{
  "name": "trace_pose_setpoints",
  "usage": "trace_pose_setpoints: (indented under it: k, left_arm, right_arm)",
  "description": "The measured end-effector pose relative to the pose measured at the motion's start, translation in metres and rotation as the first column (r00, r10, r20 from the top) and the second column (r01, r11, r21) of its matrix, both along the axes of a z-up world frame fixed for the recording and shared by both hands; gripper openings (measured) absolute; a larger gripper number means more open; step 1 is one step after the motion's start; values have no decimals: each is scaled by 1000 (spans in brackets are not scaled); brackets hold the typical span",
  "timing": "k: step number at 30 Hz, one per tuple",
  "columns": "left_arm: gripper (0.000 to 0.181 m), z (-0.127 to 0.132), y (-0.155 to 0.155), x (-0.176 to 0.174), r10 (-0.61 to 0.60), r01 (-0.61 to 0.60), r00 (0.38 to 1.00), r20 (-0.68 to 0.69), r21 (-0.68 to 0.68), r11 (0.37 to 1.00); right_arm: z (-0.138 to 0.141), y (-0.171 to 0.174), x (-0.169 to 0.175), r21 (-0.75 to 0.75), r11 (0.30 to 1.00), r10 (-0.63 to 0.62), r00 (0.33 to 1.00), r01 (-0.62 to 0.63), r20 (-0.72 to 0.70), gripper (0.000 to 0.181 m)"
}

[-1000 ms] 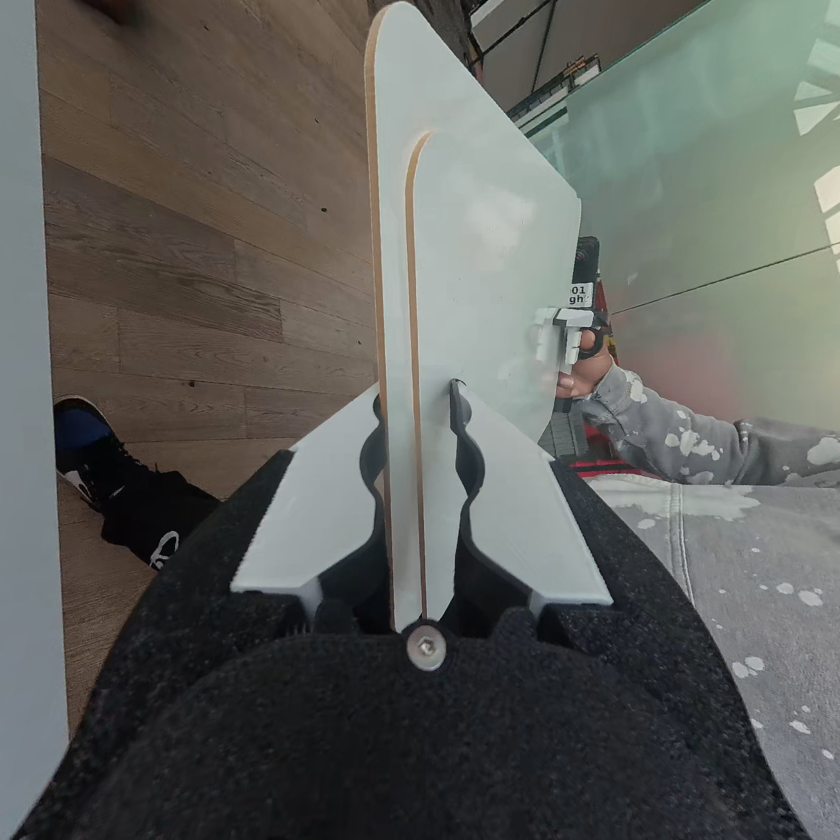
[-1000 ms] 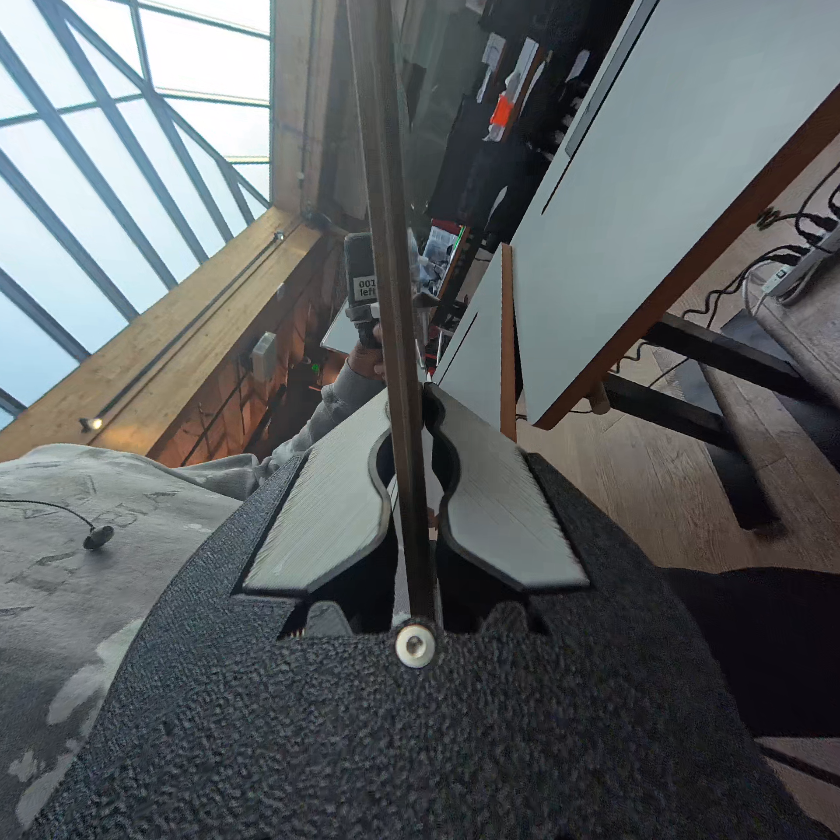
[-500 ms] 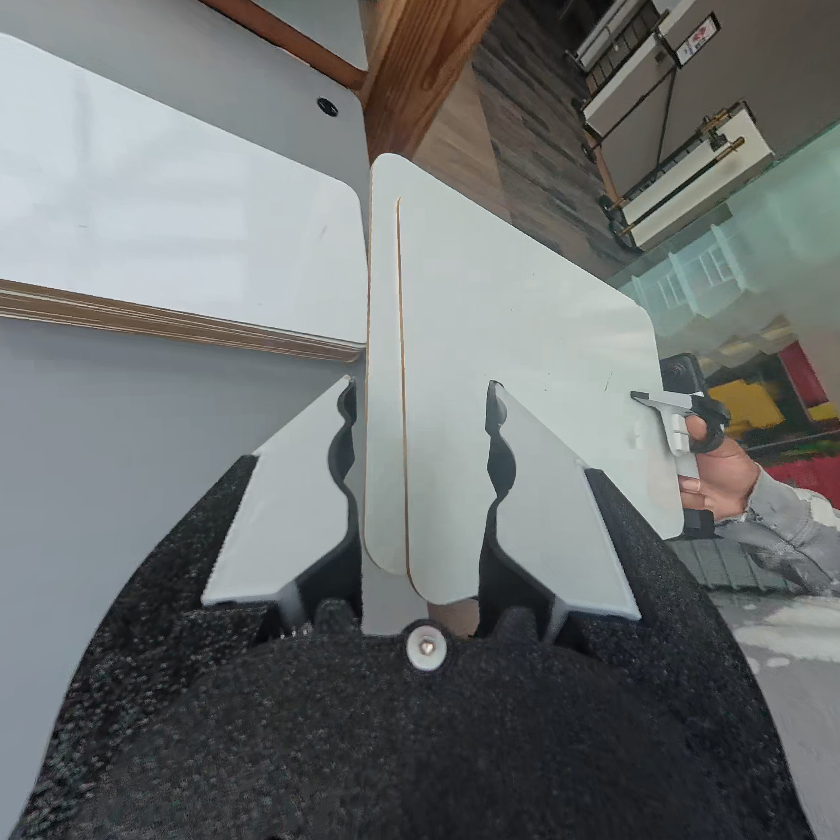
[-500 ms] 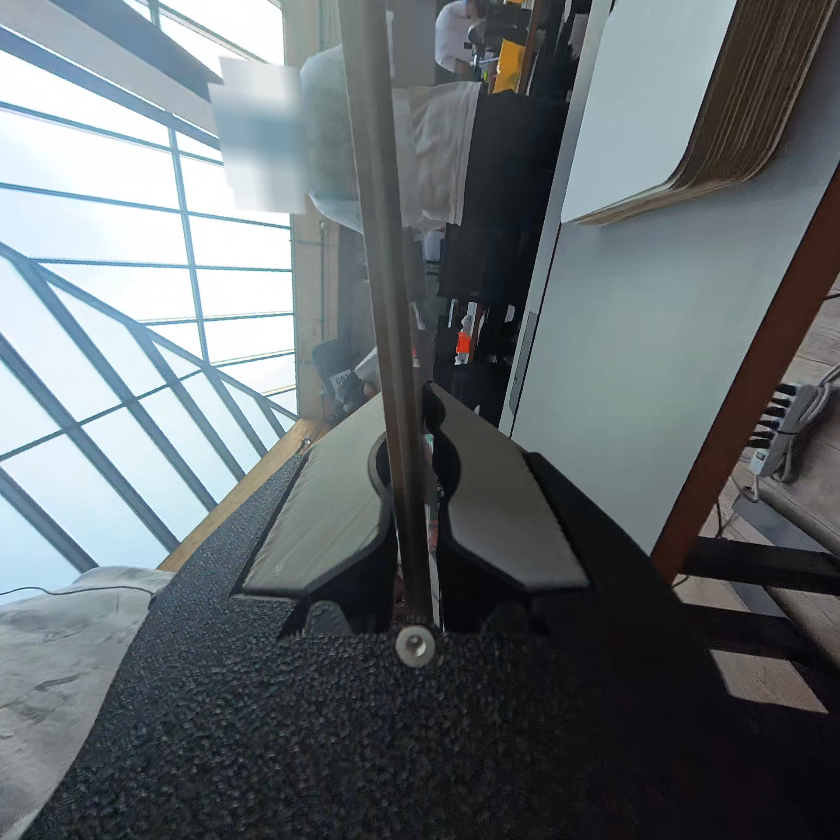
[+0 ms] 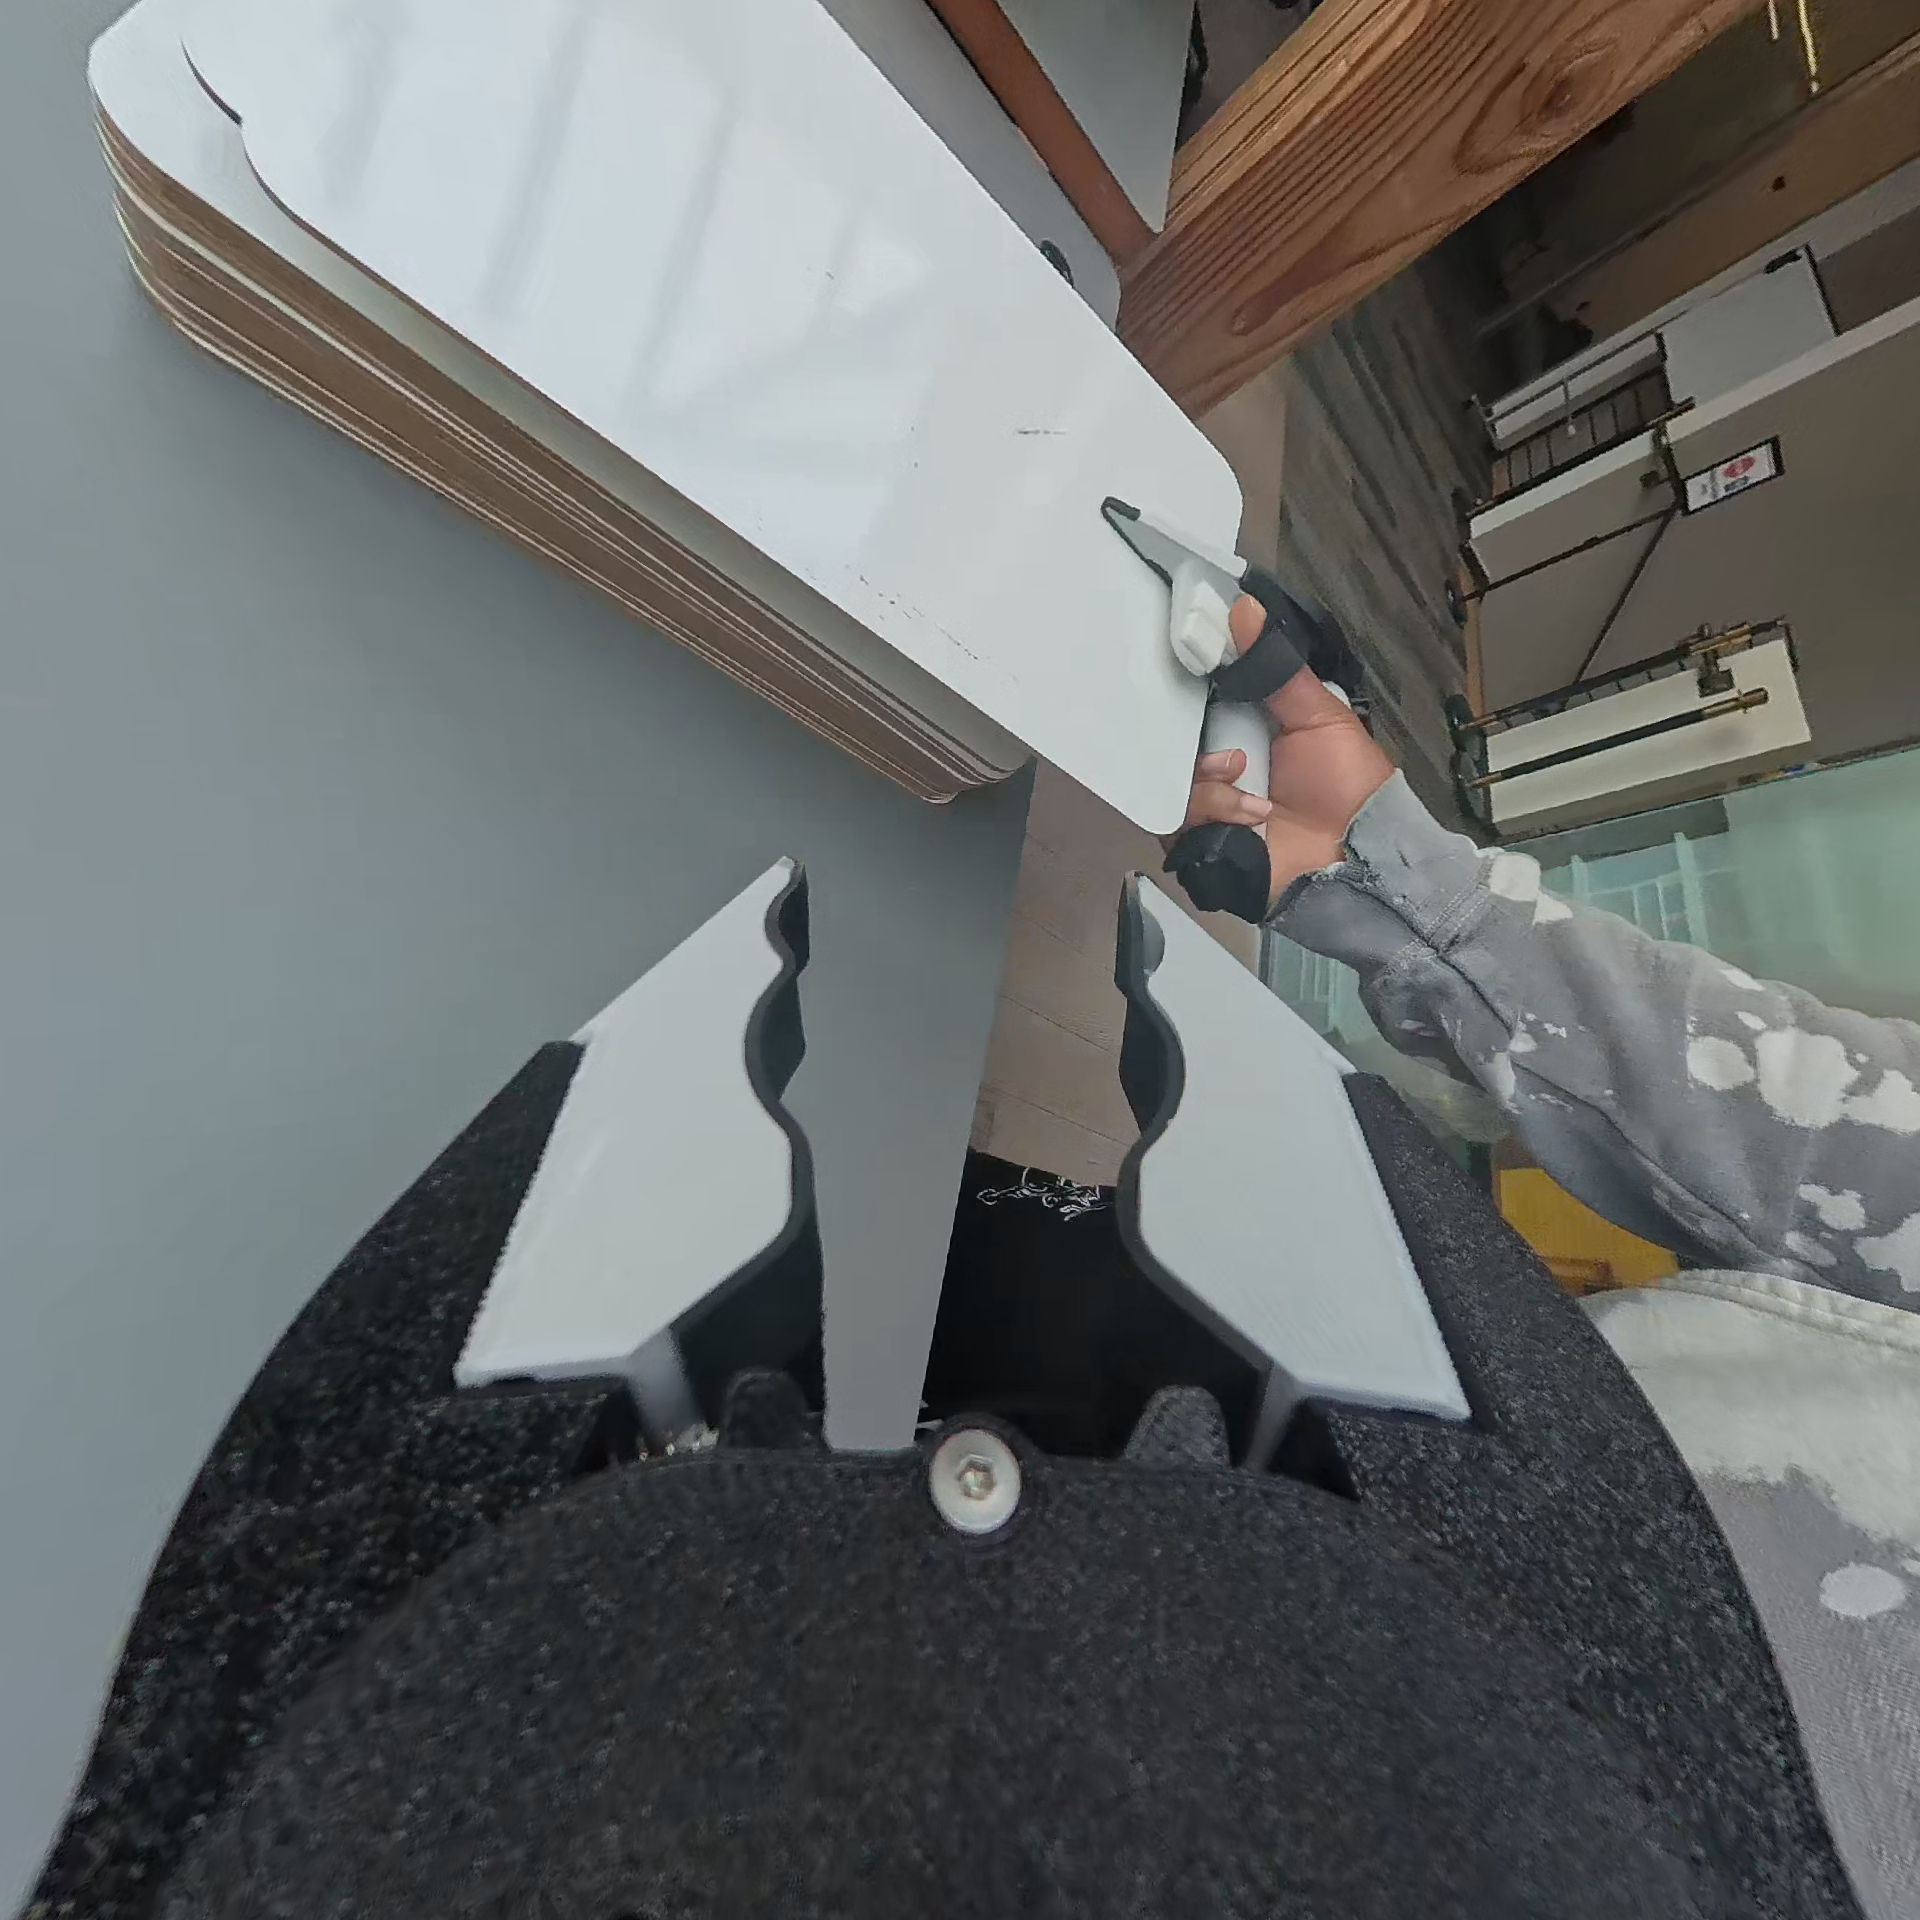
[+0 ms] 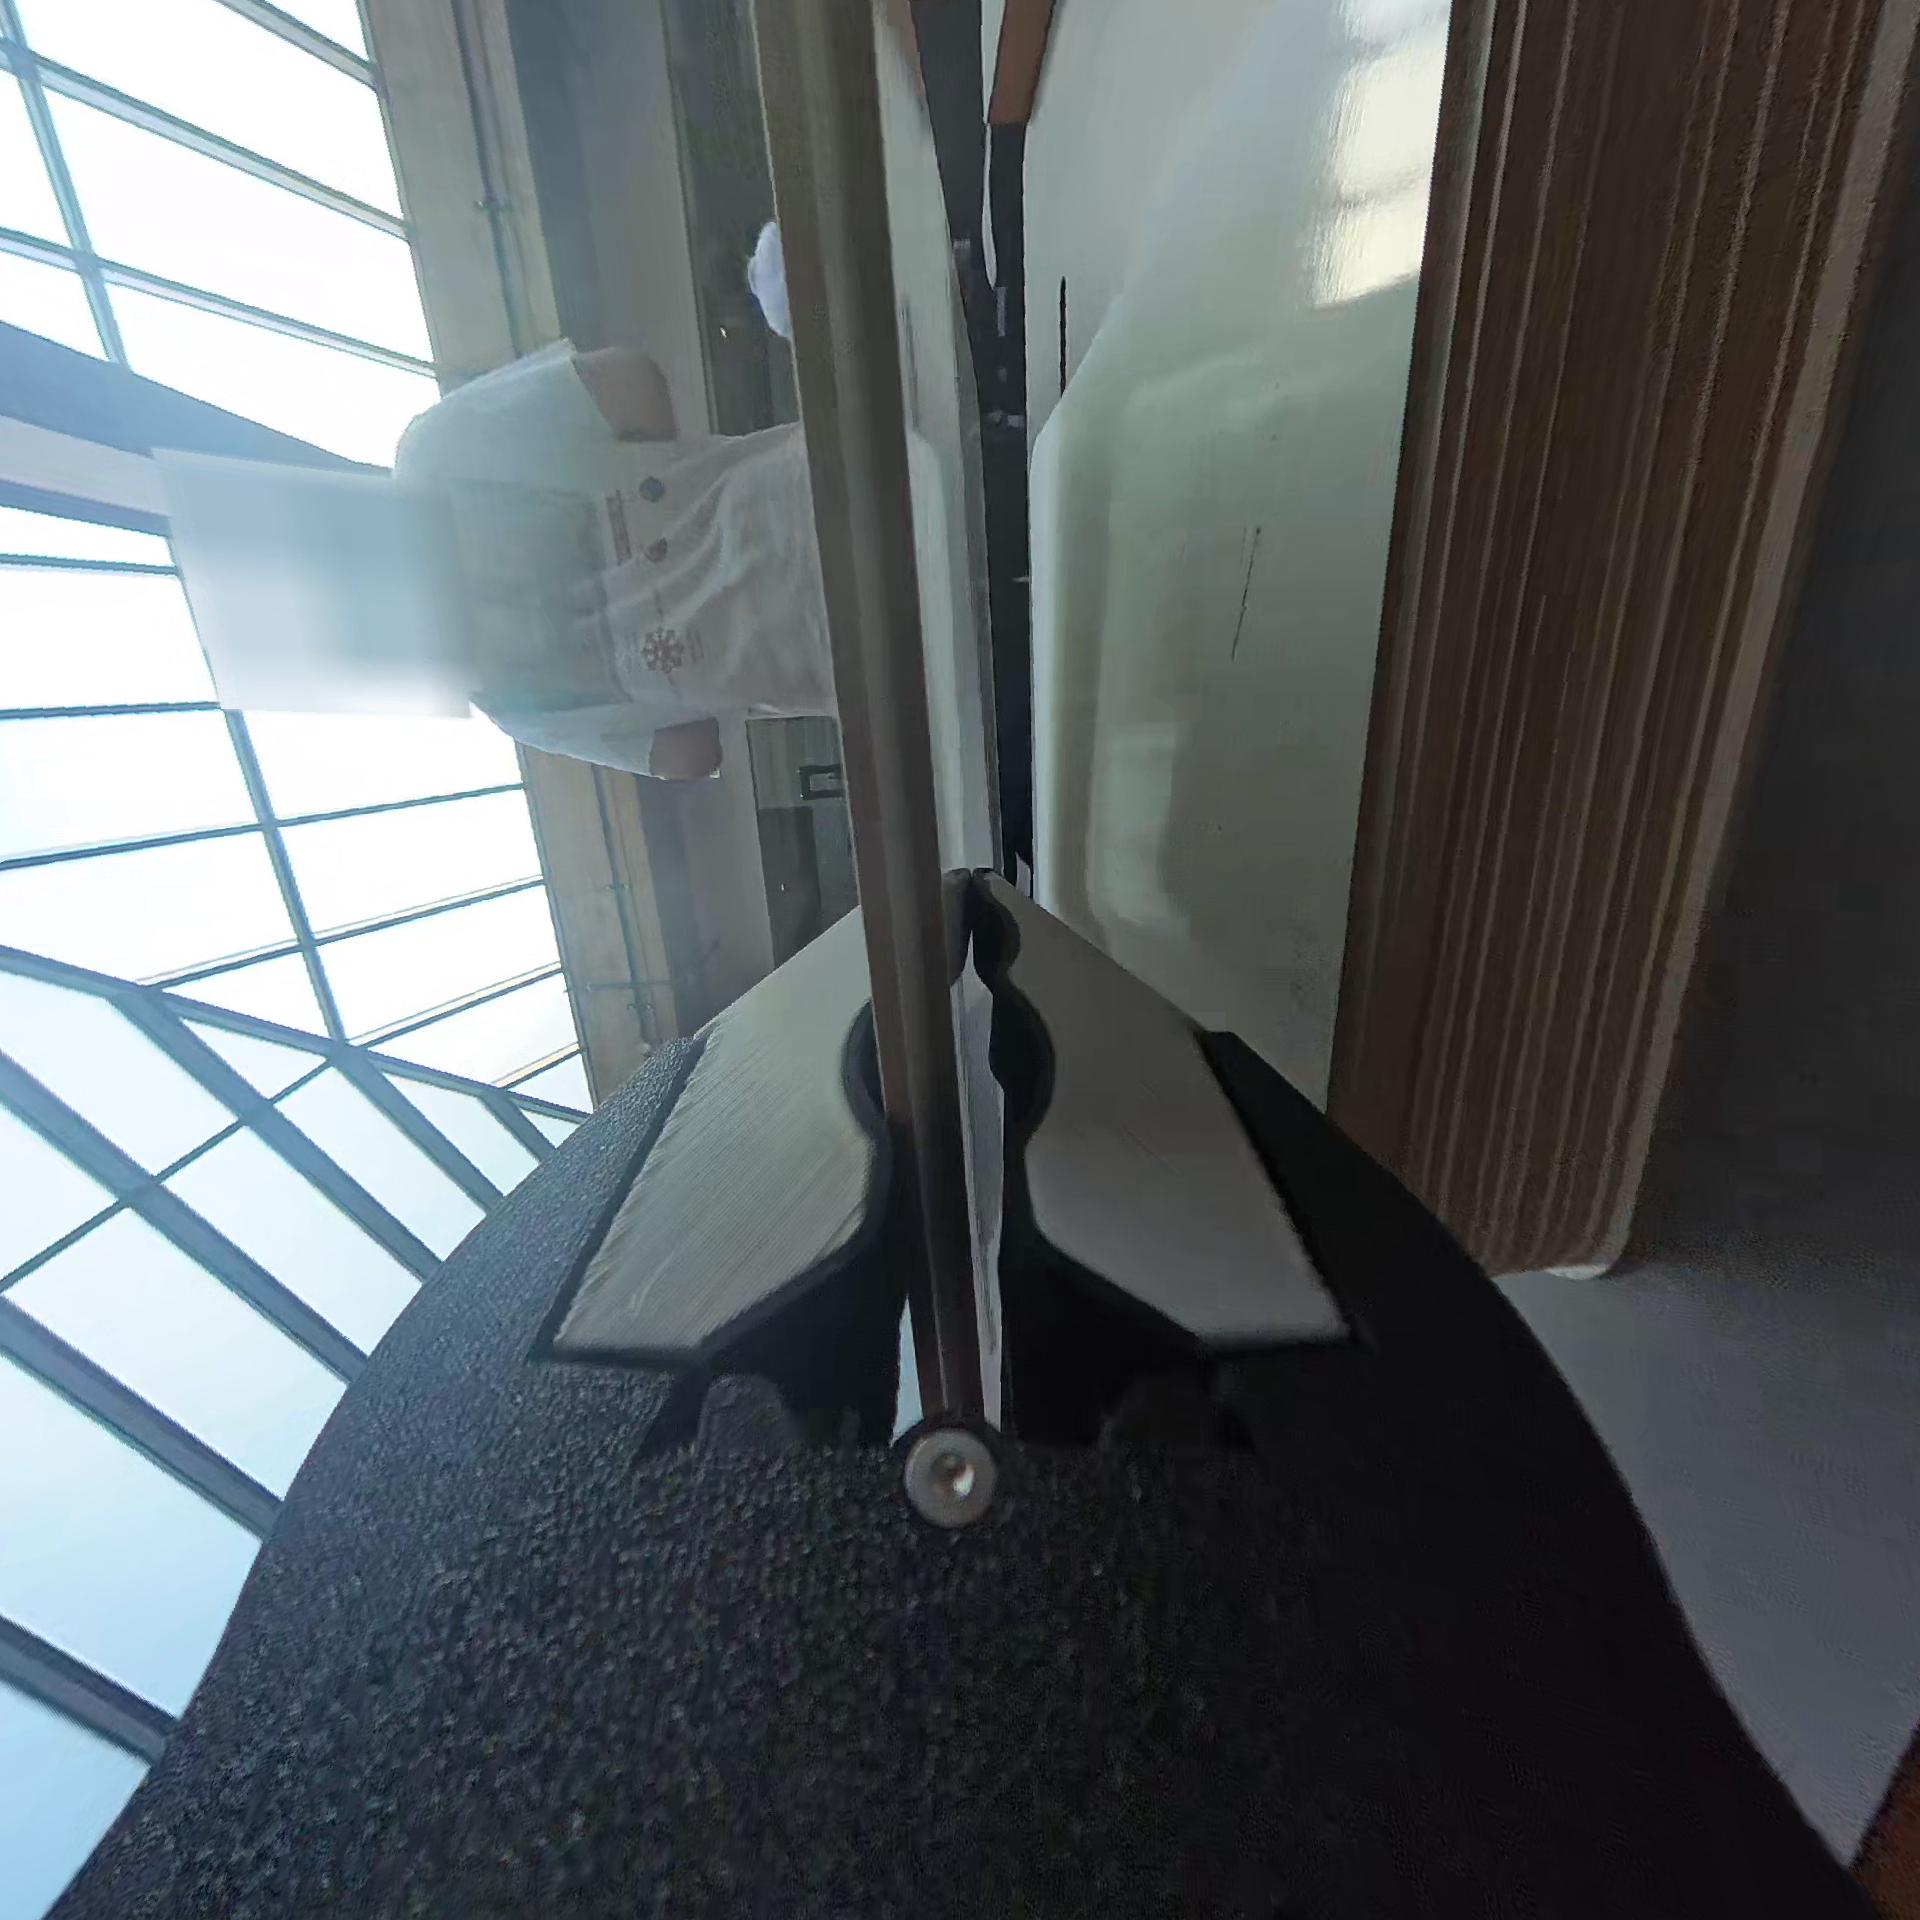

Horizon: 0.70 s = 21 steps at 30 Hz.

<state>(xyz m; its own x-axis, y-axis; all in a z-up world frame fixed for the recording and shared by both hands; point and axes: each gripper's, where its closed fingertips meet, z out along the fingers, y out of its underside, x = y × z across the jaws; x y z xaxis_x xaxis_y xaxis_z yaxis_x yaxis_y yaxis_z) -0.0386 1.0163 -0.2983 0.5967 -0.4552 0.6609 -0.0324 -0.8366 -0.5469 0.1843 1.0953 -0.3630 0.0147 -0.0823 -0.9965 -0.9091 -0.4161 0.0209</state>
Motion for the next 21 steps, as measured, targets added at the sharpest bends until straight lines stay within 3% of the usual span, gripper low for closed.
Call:
trace_pose_setpoints:
  k: [7, 9, 11, 12, 15, 18, 21]
  left_arm:
    - [59, -29, 9, 44, 168, -163, 985, 31, -110, 980]
    - [60, -44, 16, 63, 220, -212, 975, 31, -165, 963]
    - [60, -57, 26, 81, 281, -266, 959, 45, -209, 941]
    - [61, -65, 31, 90, 299, -282, 953, 43, -229, 932]
    - [62, -88, 42, 111, 327, -315, 945, 2, -260, 913]
    - [63, -97, 48, 129, 343, -323, 939, 17, -300, 898]
    - [62, -101, 54, 139, 356, -340, 935, 1, -294, 893]
  right_arm:
    - [-25, 34, 1, -172, 984, 43, 999, -40, 13, 12]
    - [-26, 31, -3, -213, 969, 136, 990, -125, 33, 37]
    - [-25, 24, -14, -254, 927, 302, 951, -275, 73, 71]
    - [-22, 20, -18, -263, 900, 381, 920, -347, 89, 78]
    - [-17, 0, -23, -321, 777, 615, 764, -542, 196, 97]
    - [-12, -22, -21, -348, 619, 783, 588, -704, 202, 114]
    - [-10, -48, -18, -365, 422, 901, 340, -830, 268, 117]
